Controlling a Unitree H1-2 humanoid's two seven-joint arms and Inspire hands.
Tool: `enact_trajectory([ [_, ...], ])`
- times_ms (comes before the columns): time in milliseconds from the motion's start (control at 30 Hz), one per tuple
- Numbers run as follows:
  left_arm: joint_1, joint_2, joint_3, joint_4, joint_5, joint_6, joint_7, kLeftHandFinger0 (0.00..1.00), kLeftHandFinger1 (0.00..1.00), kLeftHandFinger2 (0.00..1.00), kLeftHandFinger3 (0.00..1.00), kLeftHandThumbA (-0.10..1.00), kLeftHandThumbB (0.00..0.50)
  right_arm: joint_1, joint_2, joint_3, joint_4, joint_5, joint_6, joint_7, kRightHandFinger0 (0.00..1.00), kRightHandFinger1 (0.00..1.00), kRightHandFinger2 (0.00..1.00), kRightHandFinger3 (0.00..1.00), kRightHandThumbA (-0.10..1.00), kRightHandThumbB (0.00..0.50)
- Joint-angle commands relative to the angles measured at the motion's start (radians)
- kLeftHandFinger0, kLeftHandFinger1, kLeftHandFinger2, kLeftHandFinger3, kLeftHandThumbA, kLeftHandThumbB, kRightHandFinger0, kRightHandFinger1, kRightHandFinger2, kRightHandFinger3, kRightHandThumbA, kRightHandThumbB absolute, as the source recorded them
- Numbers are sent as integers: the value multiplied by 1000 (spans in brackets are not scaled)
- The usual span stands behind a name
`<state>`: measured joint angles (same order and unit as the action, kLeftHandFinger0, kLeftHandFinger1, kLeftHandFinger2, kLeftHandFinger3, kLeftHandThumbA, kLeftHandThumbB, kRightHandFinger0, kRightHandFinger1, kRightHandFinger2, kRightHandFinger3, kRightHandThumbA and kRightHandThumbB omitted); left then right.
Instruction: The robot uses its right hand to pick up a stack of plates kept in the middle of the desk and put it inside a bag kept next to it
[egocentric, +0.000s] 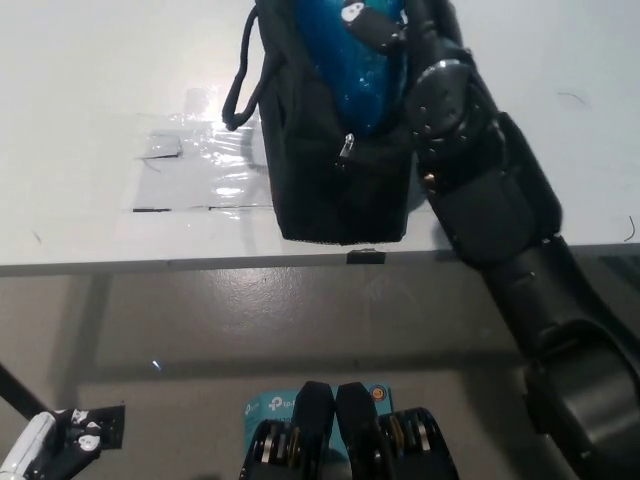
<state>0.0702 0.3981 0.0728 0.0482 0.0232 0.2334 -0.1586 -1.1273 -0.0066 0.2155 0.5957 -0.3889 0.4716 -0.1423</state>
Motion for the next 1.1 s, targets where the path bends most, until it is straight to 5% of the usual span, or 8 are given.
enact_trajectory([
  [0,8,12,2,-15,5,-21,-5,601,629,717,711,-100,141,-111,12,0,52,-40,-2,-30,0,0,0,20,-100,60],
  [233,14,15,8,-9,-8,-29,-12,562,606,695,703,-100,148,-101,26,-31,206,-71,-2,-57,0,0,65,51,-100,1],
  [500,30,21,0,-9,9,-39,-9,539,589,679,682,-100,140,-100,2,21,335,-282,-2,291,0,0,60,833,312,0],
  [533,30,20,1,-7,6,-40,-9,537,588,680,682,-100,145,-106,4,20,343,-285,-2,299,0,13,219,1000,331,58],
  [600,29,19,2,-8,2,-29,-11,553,601,692,693,-100,143,-101,5,24,309,-320,-2,346,654,968,1000,1000,582,203],
  [633,30,20,2,-6,4,-29,-10,566,608,697,697,-100,141,-112,13,27,321,-344,-2,367,1000,1000,1000,1000,738,303],
  [733,30,22,-3,-9,13,-26,-8,567,607,697,702,-100,144,-103,23,21,249,-475,-2,442,1000,1000,1000,1000,958,497],
  [1067,34,20,1,-8,2,-26,-12,545,602,688,683,-100,140,-100,87,-111,112,-626,-2,452,1000,1000,1000,1000,1000,500],
])
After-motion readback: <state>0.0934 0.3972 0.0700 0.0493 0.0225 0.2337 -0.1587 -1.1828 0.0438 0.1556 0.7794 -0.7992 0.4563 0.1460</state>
